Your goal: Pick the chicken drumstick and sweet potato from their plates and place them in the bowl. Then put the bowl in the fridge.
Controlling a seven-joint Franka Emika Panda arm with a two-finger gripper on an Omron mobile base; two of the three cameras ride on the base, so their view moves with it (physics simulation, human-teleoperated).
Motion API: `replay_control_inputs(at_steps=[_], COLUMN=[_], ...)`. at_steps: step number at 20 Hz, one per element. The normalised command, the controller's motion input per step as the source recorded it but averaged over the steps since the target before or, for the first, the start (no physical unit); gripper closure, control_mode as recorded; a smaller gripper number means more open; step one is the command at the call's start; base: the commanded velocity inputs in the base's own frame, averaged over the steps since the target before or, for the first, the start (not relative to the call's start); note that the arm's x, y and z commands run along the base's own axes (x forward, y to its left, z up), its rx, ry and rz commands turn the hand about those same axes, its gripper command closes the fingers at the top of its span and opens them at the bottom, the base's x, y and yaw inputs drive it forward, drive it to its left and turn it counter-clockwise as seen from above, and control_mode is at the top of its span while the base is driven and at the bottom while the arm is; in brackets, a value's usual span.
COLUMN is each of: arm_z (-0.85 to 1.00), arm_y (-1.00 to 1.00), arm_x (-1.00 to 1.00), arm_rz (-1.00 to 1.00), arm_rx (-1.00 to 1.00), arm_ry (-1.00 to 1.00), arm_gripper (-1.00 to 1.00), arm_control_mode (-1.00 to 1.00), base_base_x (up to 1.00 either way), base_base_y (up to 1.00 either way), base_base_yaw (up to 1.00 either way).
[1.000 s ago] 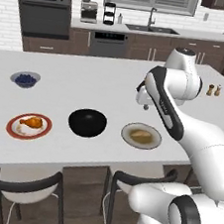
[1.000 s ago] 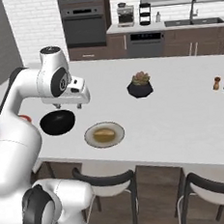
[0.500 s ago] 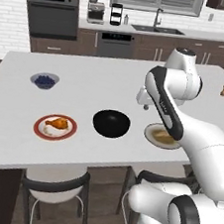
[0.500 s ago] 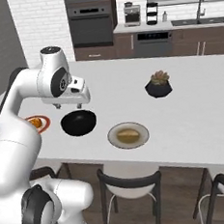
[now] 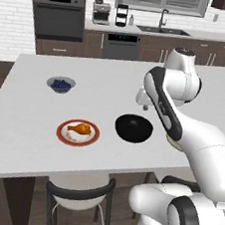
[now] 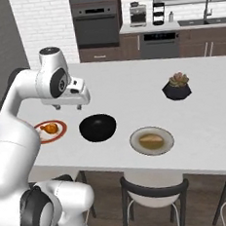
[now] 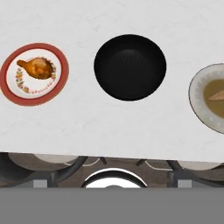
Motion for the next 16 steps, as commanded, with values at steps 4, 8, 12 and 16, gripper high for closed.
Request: replay_control_inputs(at_steps=[4,8,12,16], arm_z=[0.00,0.00,-0.08,-0.32], arm_y=[0.00,0.00,0.01,0.38], arm_x=[0.00,0.00,0.18,0.26], arm_rz=[0.00,0.00,0.00,0.04], arm_rx=[0.00,0.00,0.00,-0.01], arm_ry=[0.00,0.00,0.00,0.00], arm_gripper=[-1.00,-1.00,-1.00,-1.00], arm_control_mode=[1.00,1.00,-1.00,-1.00], base_base_x=[0.88,0.64,0.22,0.00], base_base_y=[0.00,-0.04,0.00,0.00], base_base_yaw=[-0.02,0.00,0.00,0.00])
